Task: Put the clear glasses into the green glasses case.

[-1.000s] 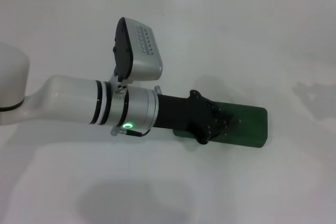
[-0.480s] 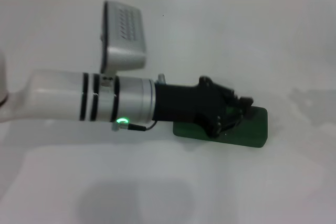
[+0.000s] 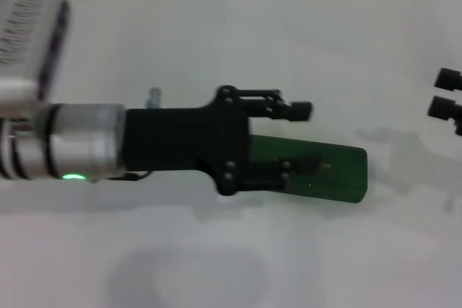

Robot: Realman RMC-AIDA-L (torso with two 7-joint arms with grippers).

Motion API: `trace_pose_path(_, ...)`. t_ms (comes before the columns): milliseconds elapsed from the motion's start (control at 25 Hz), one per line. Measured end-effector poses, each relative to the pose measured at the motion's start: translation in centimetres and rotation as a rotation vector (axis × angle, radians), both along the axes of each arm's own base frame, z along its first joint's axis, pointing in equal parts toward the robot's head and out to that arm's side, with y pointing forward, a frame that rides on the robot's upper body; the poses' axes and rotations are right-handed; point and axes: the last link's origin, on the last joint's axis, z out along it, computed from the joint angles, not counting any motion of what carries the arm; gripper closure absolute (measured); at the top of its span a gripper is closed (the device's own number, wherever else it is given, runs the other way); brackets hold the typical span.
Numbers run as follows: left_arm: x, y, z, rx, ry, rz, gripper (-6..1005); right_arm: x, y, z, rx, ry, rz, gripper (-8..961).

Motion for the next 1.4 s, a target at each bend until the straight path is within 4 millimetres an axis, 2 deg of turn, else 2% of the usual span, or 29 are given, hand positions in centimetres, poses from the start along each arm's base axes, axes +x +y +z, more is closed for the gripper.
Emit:
trace_pose_path(80, -0.7, -0.1, 1.2, -0.035, -0.047, 0.031, 616, -0.5, 0.0, -0.8, -0.015, -0.001, 0.041, 629)
trace_pose_path(280, -2.5, -0.3, 3.8, -0.059, -0.116, 0.073, 402, -2.5, 0.0, -2.8, -0.113, 0.021, 0.166, 447)
trace_pose_path(400, -3.4, -0.4, 4.1, -0.076, -0.090, 0.087, 178, -3.4, 0.2, -3.6, -0.156, 0.031, 0.212, 304)
trace_pose_path(680, -4.9, -0.6, 4.2, -0.077, -0.010, 0.100, 183, -4.8, 0.2, -4.5, -0.224, 0.032, 0.279, 67)
trace_pose_path(1000, -6.3, -1.0, 5.1, -0.074, 0.045, 0.110, 182, -5.2, -0.5, -4.0, -0.268, 0.052, 0.326, 75)
trace_pose_path(1400, -5.9, -0.9, 5.7, -0.057, 0.045, 0.080, 181, -5.6, -0.3, -3.8, -0.272, 0.039, 0.347, 79)
